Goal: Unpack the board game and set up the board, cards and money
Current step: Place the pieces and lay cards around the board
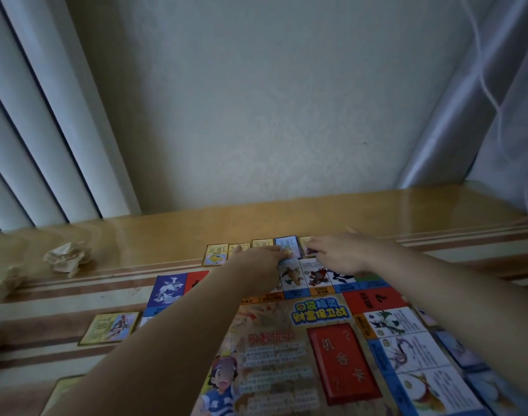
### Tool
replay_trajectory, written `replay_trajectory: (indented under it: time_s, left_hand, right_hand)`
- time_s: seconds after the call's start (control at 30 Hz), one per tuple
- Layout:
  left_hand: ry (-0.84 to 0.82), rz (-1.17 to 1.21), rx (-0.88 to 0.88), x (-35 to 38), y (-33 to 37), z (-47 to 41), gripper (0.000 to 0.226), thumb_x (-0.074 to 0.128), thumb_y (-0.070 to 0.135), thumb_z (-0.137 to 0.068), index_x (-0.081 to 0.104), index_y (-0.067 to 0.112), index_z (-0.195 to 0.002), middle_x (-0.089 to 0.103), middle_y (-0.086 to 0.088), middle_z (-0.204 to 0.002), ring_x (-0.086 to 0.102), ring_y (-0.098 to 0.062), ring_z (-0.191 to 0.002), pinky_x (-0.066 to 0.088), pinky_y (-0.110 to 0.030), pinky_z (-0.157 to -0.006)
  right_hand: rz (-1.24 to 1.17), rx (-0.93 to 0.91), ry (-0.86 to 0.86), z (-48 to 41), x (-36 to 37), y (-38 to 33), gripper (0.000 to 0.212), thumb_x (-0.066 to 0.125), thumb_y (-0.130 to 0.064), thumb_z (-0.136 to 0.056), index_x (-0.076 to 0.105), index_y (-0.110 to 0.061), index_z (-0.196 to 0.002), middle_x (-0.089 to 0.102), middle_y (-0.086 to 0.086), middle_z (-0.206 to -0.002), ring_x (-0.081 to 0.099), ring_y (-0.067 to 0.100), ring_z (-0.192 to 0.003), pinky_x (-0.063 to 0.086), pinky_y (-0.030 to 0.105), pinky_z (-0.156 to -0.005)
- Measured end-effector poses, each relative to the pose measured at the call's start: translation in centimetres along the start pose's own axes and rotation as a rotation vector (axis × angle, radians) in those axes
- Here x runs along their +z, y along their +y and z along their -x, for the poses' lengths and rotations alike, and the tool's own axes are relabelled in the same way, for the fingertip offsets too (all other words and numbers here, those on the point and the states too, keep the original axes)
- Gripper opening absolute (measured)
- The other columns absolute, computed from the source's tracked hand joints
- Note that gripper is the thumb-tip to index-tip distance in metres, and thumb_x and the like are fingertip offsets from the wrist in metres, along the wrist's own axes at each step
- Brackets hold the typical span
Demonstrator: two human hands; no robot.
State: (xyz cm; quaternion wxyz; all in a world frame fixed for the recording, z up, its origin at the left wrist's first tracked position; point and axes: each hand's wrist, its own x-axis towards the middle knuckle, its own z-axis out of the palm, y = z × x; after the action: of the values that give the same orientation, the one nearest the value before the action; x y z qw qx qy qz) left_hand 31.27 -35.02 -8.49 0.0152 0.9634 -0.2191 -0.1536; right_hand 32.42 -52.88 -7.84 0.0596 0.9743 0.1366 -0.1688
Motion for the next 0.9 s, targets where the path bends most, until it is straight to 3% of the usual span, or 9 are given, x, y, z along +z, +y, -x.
replay_trajectory:
  time_s: [0.47,0.6,0.67,0.7,0.73,0.77,0.83,0.9]
  left_hand:
    - [-0.024,-0.050,-0.049,-0.4,0.6,-0.1,0.056,0.031,0.014,-0.099,0.016,0.028,-0.151,0.009,0.005,-0.160,0.015,-0.020,-0.145,0.000,-0.058,-0.113]
    - [0.084,0.019,-0.033,-0.8,0.5,0.4,0.054,0.034,0.011,-0.098,0.024,0.023,-0.149,0.017,0.001,-0.158,0.026,-0.023,-0.141,0.011,-0.054,-0.116]
    - [0.218,0.174,-0.022,-1.4,0.6,1.1,0.049,0.033,0.007,-0.099,0.031,0.018,-0.147,0.032,-0.004,-0.151,0.045,-0.025,-0.125,0.036,-0.041,-0.106]
    - [0.279,0.296,-0.016,-1.7,0.6,1.7,0.045,0.032,0.007,-0.100,0.035,0.015,-0.145,0.043,-0.007,-0.143,0.055,-0.023,-0.107,0.046,-0.032,-0.090]
    - [0.319,0.447,-0.016,-2.0,0.7,2.4,0.042,0.033,0.009,-0.101,0.039,0.012,-0.143,0.051,-0.008,-0.133,0.056,-0.021,-0.091,0.046,-0.026,-0.075]
    - [0.332,0.646,-0.016,-2.3,0.7,3.4,0.038,0.035,0.010,-0.102,0.045,0.010,-0.138,0.056,-0.007,-0.123,0.055,-0.020,-0.086,0.044,-0.024,-0.071]
    - [0.274,1.127,0.010,-2.9,1.2,5.9,0.025,0.040,0.010,-0.101,0.055,0.010,-0.121,0.063,-0.006,-0.115,0.060,-0.019,-0.093,0.048,-0.029,-0.082]
    - [0.166,1.470,0.060,-3.3,2.0,9.0,0.019,0.044,0.011,-0.100,0.058,0.013,-0.112,0.069,-0.005,-0.111,0.067,-0.017,-0.097,0.056,-0.033,-0.083]
  right_hand:
    - [0.010,-0.008,0.044,0.4,0.4,-0.4,0.050,0.020,-0.032,-0.103,0.016,-0.023,-0.151,0.009,-0.002,-0.160,0.012,0.019,-0.146,-0.004,0.051,-0.117]
    - [-0.064,-0.008,0.140,1.1,-0.2,-0.1,0.050,0.024,-0.033,-0.103,0.016,-0.024,-0.151,0.010,-0.001,-0.159,0.013,0.019,-0.146,-0.001,0.049,-0.118]
    - [-0.184,-0.019,0.254,2.2,-1.1,0.1,0.048,0.027,-0.031,-0.103,0.021,-0.024,-0.150,0.018,-0.001,-0.158,0.022,0.019,-0.144,0.010,0.045,-0.118]
    - [-0.280,-0.026,0.315,3.0,-1.8,0.1,0.047,0.030,-0.028,-0.103,0.025,-0.023,-0.149,0.023,0.000,-0.156,0.027,0.019,-0.141,0.017,0.042,-0.117]
    - [-0.390,-0.039,0.372,4.0,-2.7,0.0,0.045,0.031,-0.026,-0.103,0.029,-0.021,-0.147,0.029,0.001,-0.154,0.033,0.018,-0.139,0.024,0.038,-0.114]
    - [-0.500,-0.057,0.422,5.1,-3.7,-0.2,0.043,0.033,-0.025,-0.103,0.035,-0.018,-0.145,0.036,0.001,-0.151,0.037,0.016,-0.136,0.027,0.032,-0.111]
    - [-0.697,-0.107,0.478,7.8,-5.6,-0.9,0.037,0.039,-0.025,-0.101,0.050,-0.015,-0.135,0.052,0.000,-0.138,0.048,0.012,-0.124,0.031,0.025,-0.105]
    - [-0.864,-0.185,0.470,10.8,-6.8,-1.9,0.029,0.045,-0.027,-0.099,0.061,-0.015,-0.120,0.065,-0.003,-0.116,0.060,0.008,-0.103,0.040,0.026,-0.101]
